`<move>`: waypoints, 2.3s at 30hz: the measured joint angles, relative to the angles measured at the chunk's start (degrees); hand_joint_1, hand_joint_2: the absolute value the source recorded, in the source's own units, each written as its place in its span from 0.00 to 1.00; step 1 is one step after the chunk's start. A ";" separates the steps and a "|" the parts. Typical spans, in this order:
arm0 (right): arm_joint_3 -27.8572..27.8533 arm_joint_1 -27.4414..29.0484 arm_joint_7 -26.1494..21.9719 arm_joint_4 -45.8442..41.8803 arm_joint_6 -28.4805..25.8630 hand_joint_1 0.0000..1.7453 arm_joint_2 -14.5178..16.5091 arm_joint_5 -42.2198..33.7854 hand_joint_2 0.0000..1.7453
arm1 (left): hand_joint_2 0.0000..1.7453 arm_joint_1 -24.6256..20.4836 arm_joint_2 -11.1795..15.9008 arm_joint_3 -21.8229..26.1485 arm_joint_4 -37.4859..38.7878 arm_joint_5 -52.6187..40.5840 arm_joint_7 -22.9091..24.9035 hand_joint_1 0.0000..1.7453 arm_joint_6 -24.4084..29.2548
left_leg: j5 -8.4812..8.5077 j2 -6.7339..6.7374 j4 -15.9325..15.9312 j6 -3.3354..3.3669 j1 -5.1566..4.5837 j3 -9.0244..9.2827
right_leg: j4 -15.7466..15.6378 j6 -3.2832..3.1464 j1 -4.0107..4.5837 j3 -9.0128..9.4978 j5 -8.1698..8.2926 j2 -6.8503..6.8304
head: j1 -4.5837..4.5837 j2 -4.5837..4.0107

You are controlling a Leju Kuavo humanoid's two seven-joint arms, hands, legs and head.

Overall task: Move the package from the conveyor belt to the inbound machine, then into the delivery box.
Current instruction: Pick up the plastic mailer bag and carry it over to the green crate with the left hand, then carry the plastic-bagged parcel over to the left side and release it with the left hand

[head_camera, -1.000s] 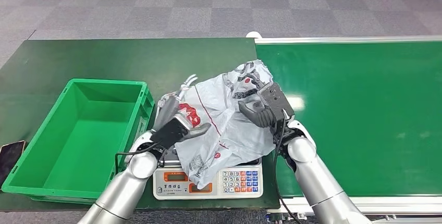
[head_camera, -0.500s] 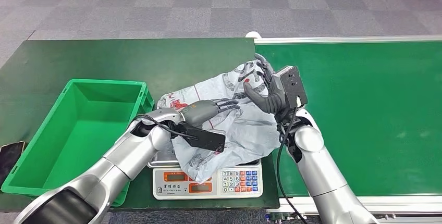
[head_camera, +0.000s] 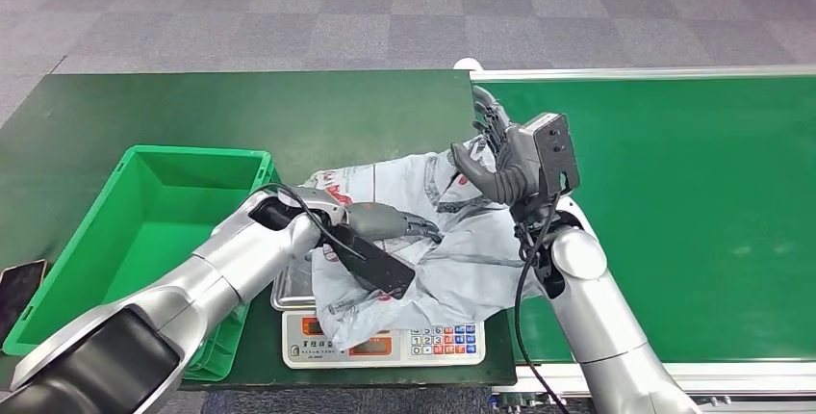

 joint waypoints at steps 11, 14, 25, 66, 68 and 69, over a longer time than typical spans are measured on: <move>-0.08 0.30 -0.50 -2.21 0.42 0.00 -0.46 -1.47 1.00 | 1.00 2.64 -1.60 -3.59 3.57 -3.99 5.57 1.00 22.34 | 0.01 -0.01 0.00 0.01 -0.01 0.00 | 0.00 0.01 -0.01 0.03 0.01 -0.02 | -0.01 0.00; -0.25 0.64 -0.88 -2.47 0.28 0.00 -0.60 -1.61 1.00 | 1.00 3.55 -1.86 -3.88 3.70 -5.76 7.19 1.00 27.51 | 0.01 -0.01 0.00 0.01 -0.01 0.01 | 0.00 0.01 -0.02 0.03 0.01 -0.02 | -0.01 0.00; -0.90 1.59 -1.45 -3.60 -0.40 0.00 -2.16 -3.24 1.00 | 1.00 5.45 -2.05 -4.19 3.25 -7.73 8.91 1.00 37.12 | 0.02 -0.02 0.00 0.01 -0.01 0.00 | 0.00 0.01 -0.02 0.03 0.02 -0.02 | -0.01 0.00; -8.30 12.81 -1.35 -8.94 -4.45 0.00 -5.85 -2.89 1.00 | 1.00 30.30 25.13 30.32 -34.62 -30.82 31.67 1.00 49.90 | 0.00 0.30 -0.19 -0.05 0.00 -0.13 | 0.10 -0.14 0.01 -0.31 -0.08 0.28 | -0.01 0.00; -8.80 13.42 -1.41 -9.05 -4.52 0.00 -6.22 -2.83 1.00 | 1.00 35.31 26.81 35.81 -36.86 -30.89 31.72 1.00 50.18 | -0.02 0.36 -0.20 -0.08 0.00 -0.14 | 0.10 -0.16 0.01 -0.36 -0.10 0.34 | -0.02 0.00; -9.03 13.68 -1.45 -9.05 -4.51 0.00 -6.31 -2.74 1.00 | 1.00 37.82 27.40 38.47 -38.03 -31.10 31.66 1.00 50.32 | -0.03 0.37 -0.20 -0.10 0.00 -0.15 | 0.10 -0.17 0.01 -0.38 -0.11 0.34 | -0.02 0.00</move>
